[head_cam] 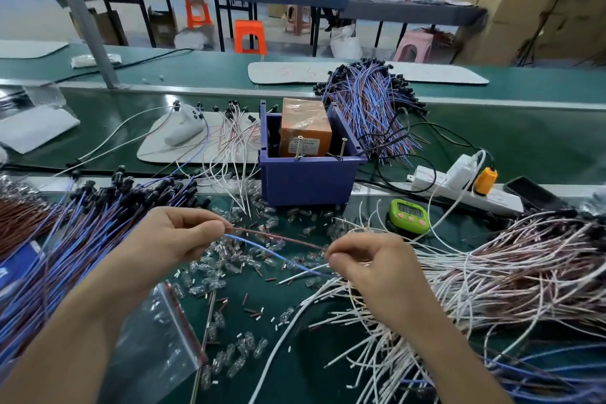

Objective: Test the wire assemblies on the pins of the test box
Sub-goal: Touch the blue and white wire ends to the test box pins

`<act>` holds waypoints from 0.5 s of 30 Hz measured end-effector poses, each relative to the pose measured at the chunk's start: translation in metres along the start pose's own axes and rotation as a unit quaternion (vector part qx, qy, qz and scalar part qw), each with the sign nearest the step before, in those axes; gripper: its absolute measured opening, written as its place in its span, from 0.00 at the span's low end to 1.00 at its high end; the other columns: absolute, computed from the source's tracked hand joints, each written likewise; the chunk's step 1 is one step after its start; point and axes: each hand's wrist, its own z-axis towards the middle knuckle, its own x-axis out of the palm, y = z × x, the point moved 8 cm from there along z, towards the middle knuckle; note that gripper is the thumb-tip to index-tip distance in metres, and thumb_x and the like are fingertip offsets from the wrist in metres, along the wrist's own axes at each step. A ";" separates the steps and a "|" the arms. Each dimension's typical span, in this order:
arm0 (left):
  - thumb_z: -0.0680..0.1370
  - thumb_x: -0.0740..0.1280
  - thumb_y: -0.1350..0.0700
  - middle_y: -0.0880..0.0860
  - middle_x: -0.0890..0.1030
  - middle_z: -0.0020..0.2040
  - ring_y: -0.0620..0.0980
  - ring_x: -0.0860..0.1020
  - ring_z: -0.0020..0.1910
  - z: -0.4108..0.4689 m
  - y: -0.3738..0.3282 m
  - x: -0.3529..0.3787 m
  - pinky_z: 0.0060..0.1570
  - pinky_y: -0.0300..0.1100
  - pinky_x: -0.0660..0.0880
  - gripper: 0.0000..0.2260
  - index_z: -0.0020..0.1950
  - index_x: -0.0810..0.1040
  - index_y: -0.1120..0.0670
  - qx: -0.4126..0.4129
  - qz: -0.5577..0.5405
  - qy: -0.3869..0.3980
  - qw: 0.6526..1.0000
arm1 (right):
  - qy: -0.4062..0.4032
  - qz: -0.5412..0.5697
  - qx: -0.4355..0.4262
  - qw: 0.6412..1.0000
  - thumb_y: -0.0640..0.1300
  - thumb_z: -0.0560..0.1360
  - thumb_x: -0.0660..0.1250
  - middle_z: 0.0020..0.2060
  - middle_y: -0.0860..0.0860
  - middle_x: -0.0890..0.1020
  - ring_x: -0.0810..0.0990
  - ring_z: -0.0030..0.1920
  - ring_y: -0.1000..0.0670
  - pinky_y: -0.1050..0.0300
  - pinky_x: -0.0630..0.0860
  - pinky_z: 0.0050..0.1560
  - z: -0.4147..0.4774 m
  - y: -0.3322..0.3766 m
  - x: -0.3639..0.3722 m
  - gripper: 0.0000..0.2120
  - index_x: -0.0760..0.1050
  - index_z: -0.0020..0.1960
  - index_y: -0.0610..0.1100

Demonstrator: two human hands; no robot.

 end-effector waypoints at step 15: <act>0.79 0.67 0.63 0.56 0.86 0.57 0.50 0.86 0.55 -0.004 -0.014 0.018 0.57 0.42 0.82 0.15 0.65 0.82 0.59 0.029 -0.520 0.039 0.852 | -0.155 0.401 0.182 0.884 0.33 0.80 0.67 0.26 0.45 0.76 0.68 0.26 0.52 0.63 0.64 0.25 0.001 -0.028 -0.010 0.15 0.85 0.36 0.42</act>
